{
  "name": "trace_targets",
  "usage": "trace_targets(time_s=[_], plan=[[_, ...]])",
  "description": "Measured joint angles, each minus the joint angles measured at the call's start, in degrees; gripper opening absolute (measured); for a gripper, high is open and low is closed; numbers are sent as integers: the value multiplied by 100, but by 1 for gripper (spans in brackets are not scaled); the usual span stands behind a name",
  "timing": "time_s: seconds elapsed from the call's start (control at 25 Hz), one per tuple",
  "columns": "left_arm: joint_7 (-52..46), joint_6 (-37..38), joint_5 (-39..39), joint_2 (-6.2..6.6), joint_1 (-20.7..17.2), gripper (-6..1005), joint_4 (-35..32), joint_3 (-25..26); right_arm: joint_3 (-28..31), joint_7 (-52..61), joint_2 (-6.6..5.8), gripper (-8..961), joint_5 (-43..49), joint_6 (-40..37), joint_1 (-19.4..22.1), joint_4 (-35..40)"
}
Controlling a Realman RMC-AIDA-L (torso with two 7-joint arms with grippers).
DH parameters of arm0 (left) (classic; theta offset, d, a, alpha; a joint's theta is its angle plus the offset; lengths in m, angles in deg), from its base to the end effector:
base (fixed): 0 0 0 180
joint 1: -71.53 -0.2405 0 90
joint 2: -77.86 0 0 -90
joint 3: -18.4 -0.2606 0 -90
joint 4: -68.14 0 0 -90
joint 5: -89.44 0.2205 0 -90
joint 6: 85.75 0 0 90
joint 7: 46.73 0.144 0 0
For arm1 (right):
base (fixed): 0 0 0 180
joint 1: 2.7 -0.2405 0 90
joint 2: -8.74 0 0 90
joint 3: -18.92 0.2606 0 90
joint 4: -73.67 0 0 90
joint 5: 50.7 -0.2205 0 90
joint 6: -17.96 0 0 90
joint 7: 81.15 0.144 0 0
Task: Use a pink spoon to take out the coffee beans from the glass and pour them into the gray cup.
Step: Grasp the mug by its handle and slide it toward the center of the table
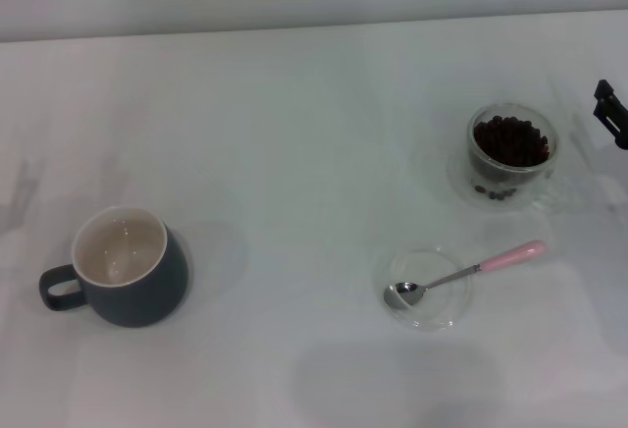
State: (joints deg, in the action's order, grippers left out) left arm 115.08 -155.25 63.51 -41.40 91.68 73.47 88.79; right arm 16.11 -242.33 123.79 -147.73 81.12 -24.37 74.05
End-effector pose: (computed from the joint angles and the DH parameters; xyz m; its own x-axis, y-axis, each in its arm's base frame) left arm -0.3740 0.3048 -0.0075 0.6410 -0.0032 0.7675 0.7647 -0.0829 -0.6390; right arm 0.4168 0.3036 0.0196 0.7249 -0.1448 -0.6735 -0.6845 -0.0408 -0.7279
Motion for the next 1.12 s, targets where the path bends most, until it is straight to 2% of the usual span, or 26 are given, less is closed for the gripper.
trace_targets(time_s=[0.72,0.92,1.12], plan=[[2,-149,82,0,-46,863,7,0,0,9,0,784,0,9,-34,27],[5,-544,337,-12,-383,863,7,-3,3,9,0,784,-3,-20,-3,93],[7,-1350,863,-40,-999,862,6,-63,31,10,-8,783,-22,-23,43,187]])
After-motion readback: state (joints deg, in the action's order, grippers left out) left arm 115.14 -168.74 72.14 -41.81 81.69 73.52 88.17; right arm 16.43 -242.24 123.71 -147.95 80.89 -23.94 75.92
